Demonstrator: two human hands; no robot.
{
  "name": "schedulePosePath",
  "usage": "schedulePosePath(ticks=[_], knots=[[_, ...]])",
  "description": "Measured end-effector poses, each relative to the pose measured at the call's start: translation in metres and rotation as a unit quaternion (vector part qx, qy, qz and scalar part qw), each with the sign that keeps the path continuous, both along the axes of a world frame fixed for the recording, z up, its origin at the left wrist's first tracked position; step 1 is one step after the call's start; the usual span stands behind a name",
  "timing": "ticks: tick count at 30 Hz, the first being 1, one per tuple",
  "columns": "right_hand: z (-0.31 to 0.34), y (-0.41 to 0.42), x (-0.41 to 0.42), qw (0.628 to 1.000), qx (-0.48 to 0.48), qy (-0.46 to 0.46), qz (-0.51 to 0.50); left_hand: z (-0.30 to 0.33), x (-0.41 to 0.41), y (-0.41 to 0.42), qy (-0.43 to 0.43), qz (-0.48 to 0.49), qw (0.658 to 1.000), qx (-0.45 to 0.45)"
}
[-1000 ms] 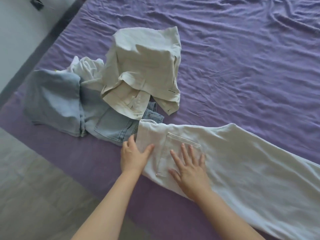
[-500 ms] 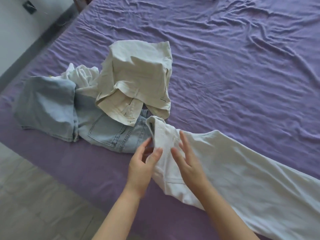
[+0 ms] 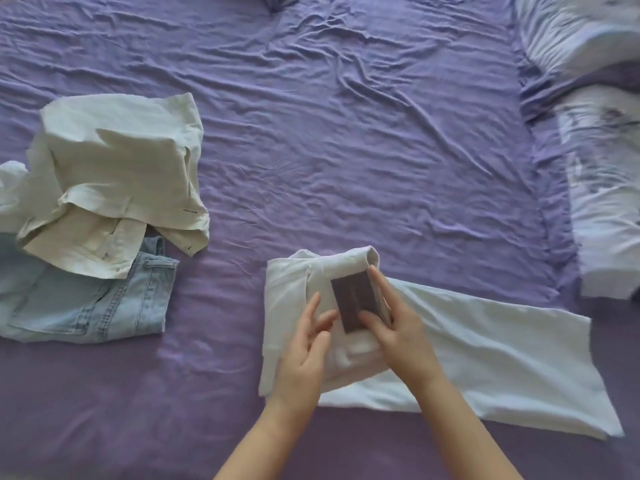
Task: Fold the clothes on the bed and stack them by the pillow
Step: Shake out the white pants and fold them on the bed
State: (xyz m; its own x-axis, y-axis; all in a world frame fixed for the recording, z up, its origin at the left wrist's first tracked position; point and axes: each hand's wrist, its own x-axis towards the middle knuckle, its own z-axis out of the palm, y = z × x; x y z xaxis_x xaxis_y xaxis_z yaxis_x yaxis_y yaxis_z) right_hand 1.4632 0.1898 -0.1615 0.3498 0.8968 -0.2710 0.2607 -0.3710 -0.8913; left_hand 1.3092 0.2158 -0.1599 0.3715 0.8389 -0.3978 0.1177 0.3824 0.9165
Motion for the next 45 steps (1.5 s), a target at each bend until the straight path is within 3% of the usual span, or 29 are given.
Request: schedulePosePath(ticks=[2, 5, 10, 15, 26, 28, 31, 35, 38, 45], knots=[[-0.010, -0.024, 0.020, 0.999, -0.009, 0.006, -0.047, -0.014, 0.008, 0.002, 0.130, -0.044, 0.981, 0.140], [-0.024, -0.057, 0.044, 0.997, -0.015, 0.007, -0.080, -0.044, 0.020, 0.007, 0.280, -0.159, 0.901, 0.290], [-0.055, -0.087, 0.069, 0.993, -0.056, -0.034, -0.099, -0.099, 0.041, 0.007, 0.449, -0.318, 0.784, 0.287], [-0.087, -0.086, 0.071, 0.986, -0.139, -0.091, -0.021, -0.137, 0.050, -0.001, 0.523, -0.365, 0.712, 0.294], [-0.098, -0.093, 0.071, 0.986, -0.035, -0.151, -0.062, -0.133, 0.047, 0.004, 0.559, -0.304, 0.715, 0.289], [-0.101, -0.092, 0.076, 0.983, -0.056, -0.167, -0.059, -0.134, 0.047, 0.007, 0.566, -0.313, 0.707, 0.287], [-0.106, -0.089, 0.085, 0.941, -0.134, -0.308, -0.036, -0.137, 0.048, 0.008, 0.561, -0.313, 0.711, 0.286], [-0.112, -0.069, 0.085, 0.898, -0.088, -0.428, 0.050, -0.146, 0.044, 0.007, 0.554, -0.308, 0.713, 0.300], [-0.135, -0.060, 0.079, 0.890, -0.125, -0.425, 0.108, -0.158, 0.037, 0.010, 0.536, -0.305, 0.717, 0.324], [-0.167, -0.062, 0.072, 0.903, -0.146, -0.395, 0.089, -0.171, 0.032, 0.016, 0.508, -0.313, 0.720, 0.354]])
